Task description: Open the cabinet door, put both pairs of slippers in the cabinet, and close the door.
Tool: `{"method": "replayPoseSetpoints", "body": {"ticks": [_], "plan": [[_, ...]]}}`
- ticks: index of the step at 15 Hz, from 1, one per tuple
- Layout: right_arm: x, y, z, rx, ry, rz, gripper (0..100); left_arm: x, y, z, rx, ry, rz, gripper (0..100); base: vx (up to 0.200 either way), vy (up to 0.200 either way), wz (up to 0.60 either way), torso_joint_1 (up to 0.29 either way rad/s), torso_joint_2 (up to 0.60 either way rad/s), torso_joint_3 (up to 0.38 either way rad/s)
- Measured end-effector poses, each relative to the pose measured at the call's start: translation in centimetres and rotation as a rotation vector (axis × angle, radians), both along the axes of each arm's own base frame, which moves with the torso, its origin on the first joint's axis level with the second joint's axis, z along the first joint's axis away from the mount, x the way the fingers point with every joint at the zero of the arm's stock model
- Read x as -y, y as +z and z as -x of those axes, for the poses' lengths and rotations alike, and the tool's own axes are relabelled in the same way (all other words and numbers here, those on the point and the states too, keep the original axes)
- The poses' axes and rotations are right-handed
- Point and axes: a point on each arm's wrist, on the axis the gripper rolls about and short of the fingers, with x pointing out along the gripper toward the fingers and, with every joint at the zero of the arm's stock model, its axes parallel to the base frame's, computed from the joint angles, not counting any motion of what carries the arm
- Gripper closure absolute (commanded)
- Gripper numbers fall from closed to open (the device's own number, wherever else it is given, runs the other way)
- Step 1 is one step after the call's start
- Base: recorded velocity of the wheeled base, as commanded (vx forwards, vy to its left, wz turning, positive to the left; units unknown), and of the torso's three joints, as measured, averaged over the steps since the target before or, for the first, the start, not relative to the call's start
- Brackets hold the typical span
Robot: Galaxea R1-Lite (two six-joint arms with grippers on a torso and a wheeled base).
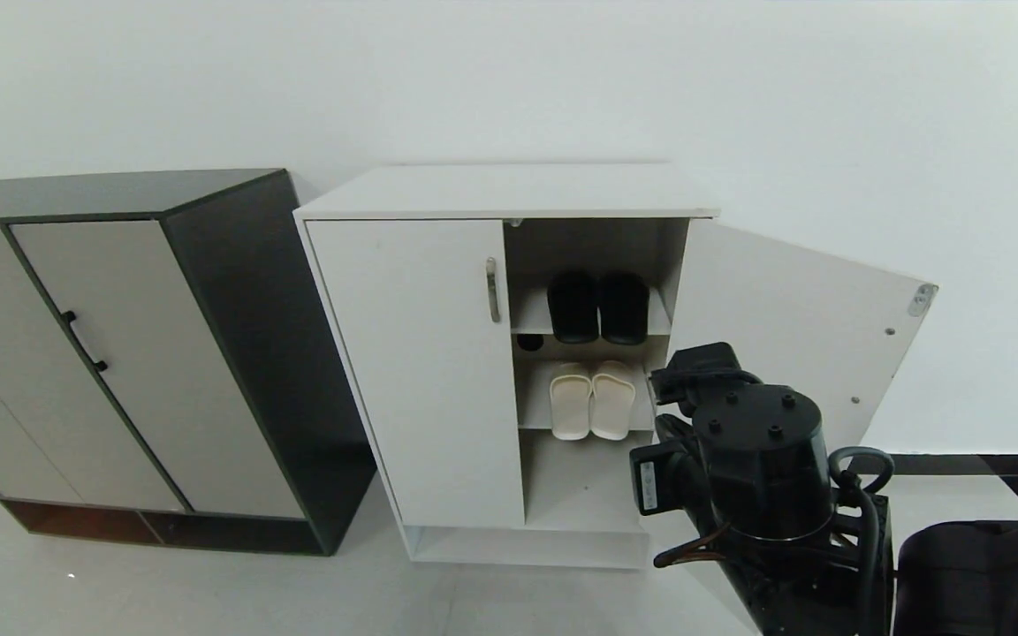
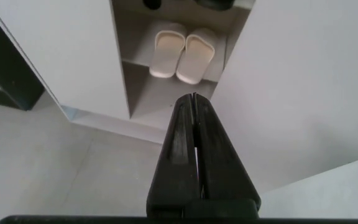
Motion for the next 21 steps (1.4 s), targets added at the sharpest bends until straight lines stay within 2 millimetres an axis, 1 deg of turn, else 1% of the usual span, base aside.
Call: {"method": "replayPoseSetpoints", "body": {"ticks": [10, 15, 21], "plan": [[0.08, -0.03, -0.13, -0.001, -0.004, 0.002, 100, 0.00, 0.01, 0.00, 0.000, 0.000, 0.000, 100, 0.000, 0.000, 0.00, 0.182, -0.50, -0.312], [0.12, -0.07, -0.14, -0.002, -0.005, 0.003, 100, 0.00, 0.01, 0.00, 0.000, 0.000, 0.000, 100, 0.000, 0.000, 0.00, 0.236, -0.54, -0.314], [0.66, -0.32, -0.64, -0.008, -0.027, 0.011, 100, 0.00, 0.01, 0.00, 0.000, 0.000, 0.000, 100, 0.000, 0.000, 0.00, 0.261, -0.58, -0.322]]}}
